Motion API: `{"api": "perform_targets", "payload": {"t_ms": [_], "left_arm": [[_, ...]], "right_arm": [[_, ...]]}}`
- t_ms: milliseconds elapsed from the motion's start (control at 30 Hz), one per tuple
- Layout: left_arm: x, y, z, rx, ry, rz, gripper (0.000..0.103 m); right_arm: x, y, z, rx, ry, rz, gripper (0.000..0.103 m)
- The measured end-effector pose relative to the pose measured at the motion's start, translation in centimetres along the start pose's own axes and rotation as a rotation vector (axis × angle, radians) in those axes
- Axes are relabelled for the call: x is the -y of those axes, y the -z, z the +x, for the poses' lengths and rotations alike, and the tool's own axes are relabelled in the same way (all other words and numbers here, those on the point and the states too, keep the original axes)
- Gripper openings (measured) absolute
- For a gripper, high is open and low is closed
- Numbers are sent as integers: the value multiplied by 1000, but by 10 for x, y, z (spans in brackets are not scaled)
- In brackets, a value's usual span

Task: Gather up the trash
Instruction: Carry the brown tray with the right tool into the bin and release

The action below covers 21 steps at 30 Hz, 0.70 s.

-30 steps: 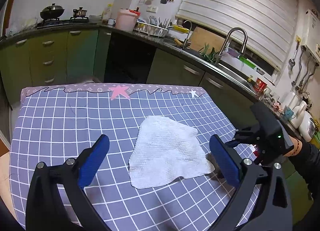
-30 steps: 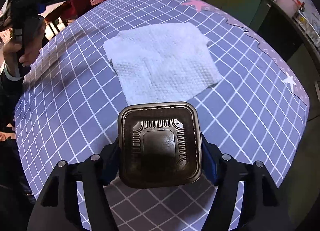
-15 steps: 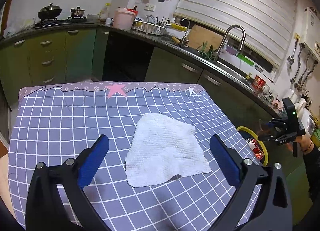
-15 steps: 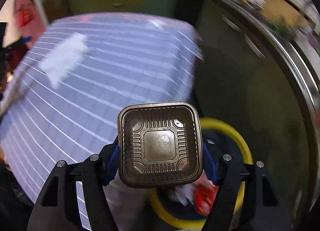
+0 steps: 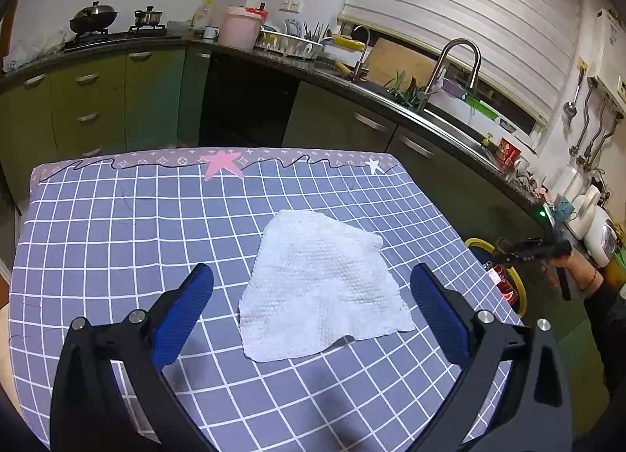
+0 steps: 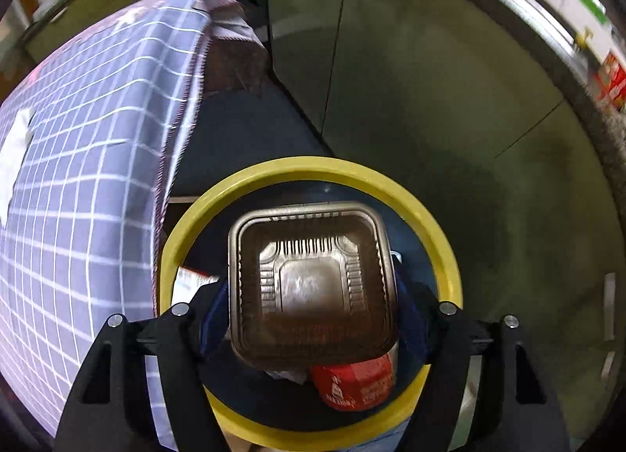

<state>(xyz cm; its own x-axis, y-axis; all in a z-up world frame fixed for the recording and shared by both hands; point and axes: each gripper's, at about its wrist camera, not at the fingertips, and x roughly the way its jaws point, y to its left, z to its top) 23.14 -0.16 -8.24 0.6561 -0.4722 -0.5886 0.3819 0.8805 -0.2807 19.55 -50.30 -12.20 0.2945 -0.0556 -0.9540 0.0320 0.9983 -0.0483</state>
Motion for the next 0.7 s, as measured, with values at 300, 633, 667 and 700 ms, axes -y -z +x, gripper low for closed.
{"api": "perform_targets", "payload": {"t_ms": [300,633,667,700], "left_arm": [[11,5,12,-47,15,29,96],[39,9,58,-189,-50,85,96],[42,9,62,-200,-60,105,96],[47,9,69,-221,-78,128,96]], "right_arm": [[11,27,-32,74,-1,53,87],[-18,98,-57,157,-94,16,88],[-24,106,-60,164,-112,10,88],[-26,109,-61,169,-123,5,88]]}}
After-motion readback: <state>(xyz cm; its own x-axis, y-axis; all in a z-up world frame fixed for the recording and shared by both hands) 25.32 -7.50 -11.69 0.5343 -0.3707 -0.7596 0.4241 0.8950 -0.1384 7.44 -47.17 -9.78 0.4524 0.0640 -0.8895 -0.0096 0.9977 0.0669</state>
